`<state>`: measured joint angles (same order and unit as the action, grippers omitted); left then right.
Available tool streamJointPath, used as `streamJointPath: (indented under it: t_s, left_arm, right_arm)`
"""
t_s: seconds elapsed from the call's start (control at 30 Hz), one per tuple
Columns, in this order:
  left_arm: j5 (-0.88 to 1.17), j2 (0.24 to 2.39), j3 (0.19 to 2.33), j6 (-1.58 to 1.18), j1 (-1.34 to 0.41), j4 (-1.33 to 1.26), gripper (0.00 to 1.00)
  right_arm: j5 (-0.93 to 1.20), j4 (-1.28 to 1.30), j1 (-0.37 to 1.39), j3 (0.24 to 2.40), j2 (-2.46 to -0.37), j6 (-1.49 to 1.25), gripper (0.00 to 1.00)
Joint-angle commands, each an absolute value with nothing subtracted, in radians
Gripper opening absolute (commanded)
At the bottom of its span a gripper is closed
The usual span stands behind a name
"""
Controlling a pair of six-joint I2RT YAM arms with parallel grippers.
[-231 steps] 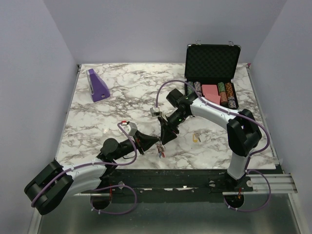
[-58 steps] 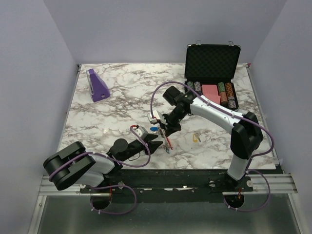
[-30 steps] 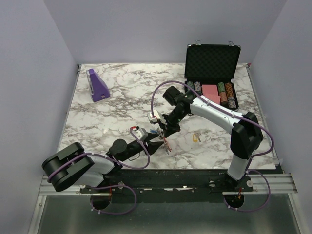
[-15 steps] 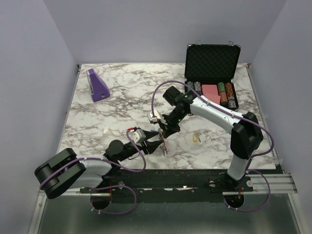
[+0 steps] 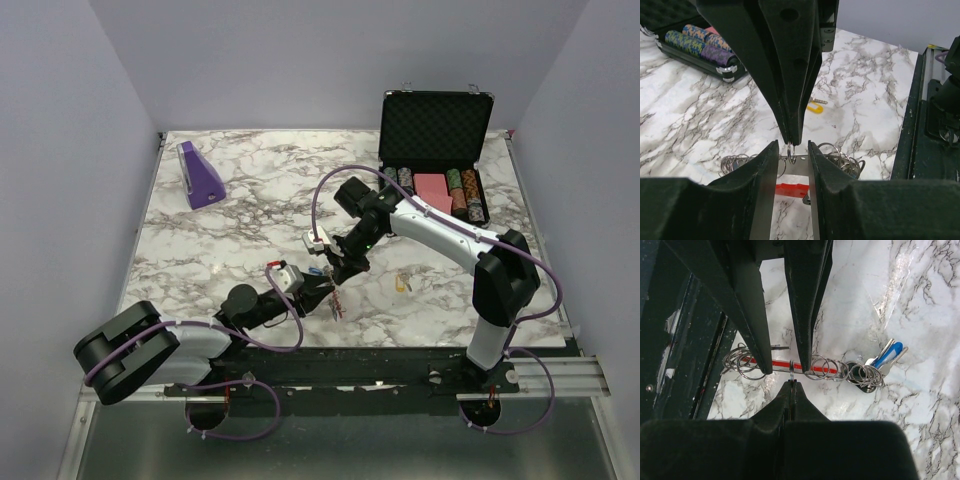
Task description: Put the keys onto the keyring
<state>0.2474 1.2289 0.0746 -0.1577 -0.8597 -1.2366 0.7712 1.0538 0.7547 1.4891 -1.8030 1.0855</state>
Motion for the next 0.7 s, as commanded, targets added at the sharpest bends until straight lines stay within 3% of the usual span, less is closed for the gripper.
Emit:
streamJointPath:
  t_s: [0.0, 0.43, 0.6, 0.67]
  left_arm:
    - [0.244, 1.239, 0.087, -0.143, -0.864, -1.224, 0.37]
    - [0.270, 1.250, 0.109, -0.141, -0.864, -1.181, 0.31]
    - [0.281, 1.259, 0.110, -0.146, -0.864, -1.184, 0.20]
    - [0.279, 1.258, 0.110, -0.147, -0.864, -1.183, 0.07]
  right_arm:
    - [0.819, 1.085, 0.761, 1.483, -1.776, 1.109, 0.01]
    - [0.830, 1.088, 0.761, 1.485, -1.775, 1.115, 0.01]
    - [0.831, 1.091, 0.759, 1.485, -1.775, 1.115, 0.01]
    - [0.833, 1.091, 0.761, 1.483, -1.775, 1.117, 0.01]
